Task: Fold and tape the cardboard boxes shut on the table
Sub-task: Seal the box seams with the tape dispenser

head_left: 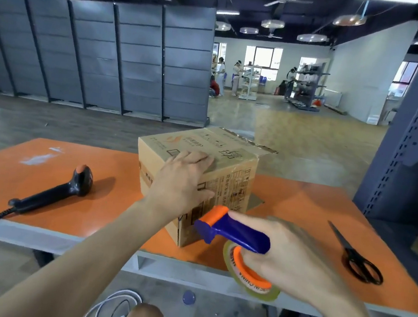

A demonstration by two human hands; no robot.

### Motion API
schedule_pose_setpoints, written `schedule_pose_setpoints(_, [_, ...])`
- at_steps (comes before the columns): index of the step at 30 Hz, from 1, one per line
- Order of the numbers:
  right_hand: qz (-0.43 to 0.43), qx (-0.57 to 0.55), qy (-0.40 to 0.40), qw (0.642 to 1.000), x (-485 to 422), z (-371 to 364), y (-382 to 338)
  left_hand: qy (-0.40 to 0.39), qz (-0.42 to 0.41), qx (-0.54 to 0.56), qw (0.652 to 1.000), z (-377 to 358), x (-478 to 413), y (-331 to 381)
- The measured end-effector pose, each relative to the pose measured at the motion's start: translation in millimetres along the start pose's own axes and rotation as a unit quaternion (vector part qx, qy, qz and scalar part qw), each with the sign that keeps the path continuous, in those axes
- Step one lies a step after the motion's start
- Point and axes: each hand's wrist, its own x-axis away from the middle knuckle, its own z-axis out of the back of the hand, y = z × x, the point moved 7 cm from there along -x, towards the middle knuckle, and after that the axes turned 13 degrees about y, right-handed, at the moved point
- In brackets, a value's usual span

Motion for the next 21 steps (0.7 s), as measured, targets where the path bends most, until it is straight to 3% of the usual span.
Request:
schedule_pose_setpoints(9, [-0.007,-0.091,0.115,0.989,0.5,15.5,26.8,0.096,0.029,-0.014,0.995,0.7,-4.4,13.9])
schedule_pose_setpoints(13, [-0.018,-0.113,0.128,0.985,0.1,10.1,40.8,0.086,0.044,-0.041,0.994,0.4,-6.8,23.8])
schedule_pose_setpoints(17, [-0.028,-0.146,0.157,0.976,3.5,6.3,51.1,0.0,0.113,0.138,0.984,4.9,-13.5,15.7])
schedule_pose_setpoints(21, [-0.019,-0.167,0.187,0.968,10.4,6.2,53.9,0.072,0.121,0.25,0.958,41.2,-7.9,22.3])
